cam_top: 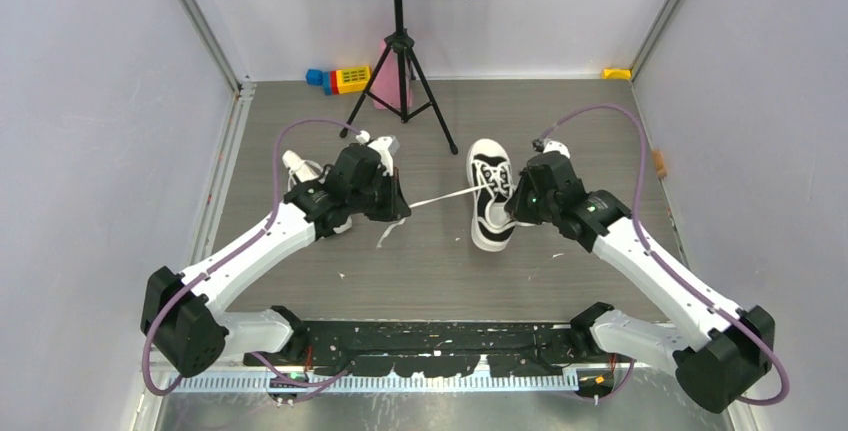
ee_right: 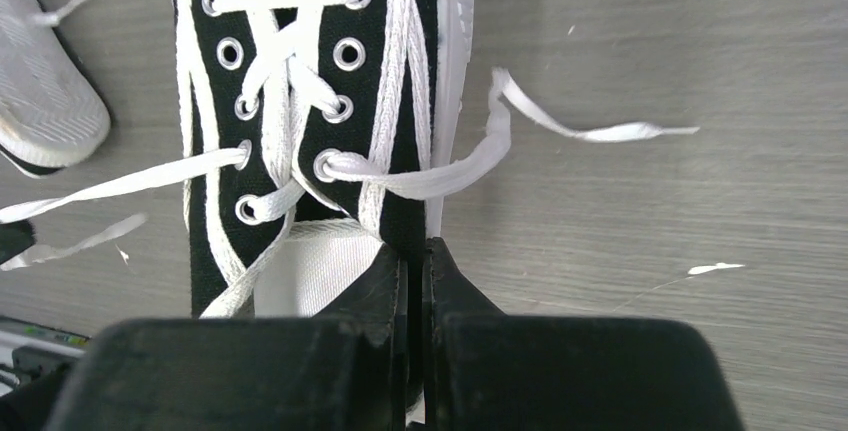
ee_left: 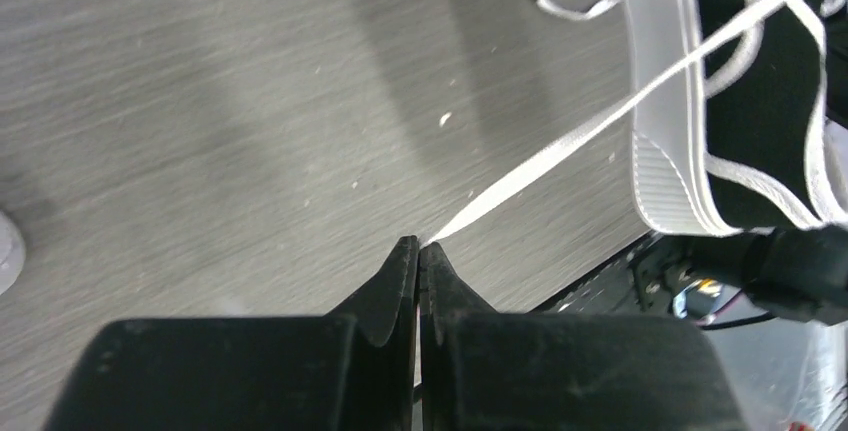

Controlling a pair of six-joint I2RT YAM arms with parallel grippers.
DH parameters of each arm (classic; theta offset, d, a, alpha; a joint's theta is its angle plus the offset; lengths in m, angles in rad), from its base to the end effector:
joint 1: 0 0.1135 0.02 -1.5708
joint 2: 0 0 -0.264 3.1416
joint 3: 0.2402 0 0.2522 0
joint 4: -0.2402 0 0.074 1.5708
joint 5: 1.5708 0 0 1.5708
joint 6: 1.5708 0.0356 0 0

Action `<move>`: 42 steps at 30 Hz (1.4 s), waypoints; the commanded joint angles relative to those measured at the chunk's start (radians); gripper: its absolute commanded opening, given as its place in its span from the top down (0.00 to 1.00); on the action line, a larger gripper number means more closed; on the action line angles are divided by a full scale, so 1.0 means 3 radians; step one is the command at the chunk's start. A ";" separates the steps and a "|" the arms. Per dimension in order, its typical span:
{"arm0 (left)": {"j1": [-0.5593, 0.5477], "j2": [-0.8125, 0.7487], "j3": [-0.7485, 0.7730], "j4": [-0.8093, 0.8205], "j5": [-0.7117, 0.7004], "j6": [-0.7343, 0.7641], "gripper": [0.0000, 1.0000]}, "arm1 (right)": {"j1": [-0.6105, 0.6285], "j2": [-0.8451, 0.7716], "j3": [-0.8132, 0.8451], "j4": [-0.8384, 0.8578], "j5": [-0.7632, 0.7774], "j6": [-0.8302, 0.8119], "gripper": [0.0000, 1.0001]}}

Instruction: Tie the shoes

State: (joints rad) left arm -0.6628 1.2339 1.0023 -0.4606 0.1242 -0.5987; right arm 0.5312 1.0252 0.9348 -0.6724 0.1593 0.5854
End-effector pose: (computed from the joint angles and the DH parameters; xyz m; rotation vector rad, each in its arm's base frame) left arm 0.2094 -0.1691 0.2951 0.1462 2.3828 -0.7812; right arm 0.1850 0.1022 0.3014 0.1439 2.3474 0.3732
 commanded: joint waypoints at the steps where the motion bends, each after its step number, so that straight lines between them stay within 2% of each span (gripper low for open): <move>1: 0.0014 -0.0151 0.0115 -0.0453 0.0020 0.0311 1.00 | 0.0079 0.0190 -0.0285 0.0653 -0.0320 0.0333 1.00; 4: 0.0015 -0.0212 0.0228 -0.0630 -0.0012 0.0350 1.00 | 0.0283 0.0407 -0.0484 0.1046 -0.0249 0.0577 1.00; 8: 0.0068 -0.0225 0.0304 -0.0869 -0.0110 0.0413 1.00 | 0.0882 0.0787 -0.0500 0.1300 0.0230 0.0794 1.00; 9: 0.0097 -0.0220 0.0294 -0.0909 -0.0112 0.0422 1.00 | 0.0971 0.0881 -0.0500 0.1371 0.0286 0.0819 0.96; 10: 0.0126 -0.0206 0.0284 -0.0944 -0.0099 0.0425 1.00 | 0.1025 0.0977 -0.0500 0.1430 0.0314 0.0839 0.88; 13: 0.0224 -0.0187 0.0159 -0.0943 0.0022 0.0427 1.00 | 0.1072 0.1181 -0.0472 0.1481 0.0321 0.0857 0.52; 15: 0.0261 -0.0199 0.0050 -0.0890 0.0124 0.0430 1.00 | 0.1072 0.1180 -0.0439 0.1410 0.0340 0.0796 0.37; 17: 0.0266 -0.0223 -0.0006 -0.0860 0.0142 0.0441 1.00 | 0.1072 0.1016 -0.0419 0.1262 0.0441 0.0649 0.29; 23: 0.0276 -0.0326 -0.0073 -0.0854 0.0061 0.0463 1.00 | 0.0988 0.0279 -0.0493 0.0861 0.0996 0.0431 0.16; 27: 0.0291 -0.0376 -0.0161 -0.0801 0.0013 0.0472 1.00 | 0.0791 0.0147 -0.0474 0.0650 0.1264 0.0501 0.07; 31: 0.0307 -0.0366 -0.0288 -0.0731 0.0026 0.0460 1.00 | 0.0361 0.0442 -0.0317 0.0384 0.1167 0.0811 0.06; 35: 0.0309 -0.0379 -0.0422 -0.0589 0.0153 0.0433 1.00 | 0.0300 0.0806 -0.0181 0.0442 0.1136 0.0999 0.06; 42: 0.0311 -0.0445 -0.0548 -0.0393 0.0392 0.0411 1.00 | 0.0297 0.1426 0.0044 0.0772 0.0792 0.1215 0.20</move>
State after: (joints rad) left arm -0.5743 1.1385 0.8532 -0.6601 0.1783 -0.4816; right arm 0.6163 1.3876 0.8730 -0.5133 0.4274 0.8810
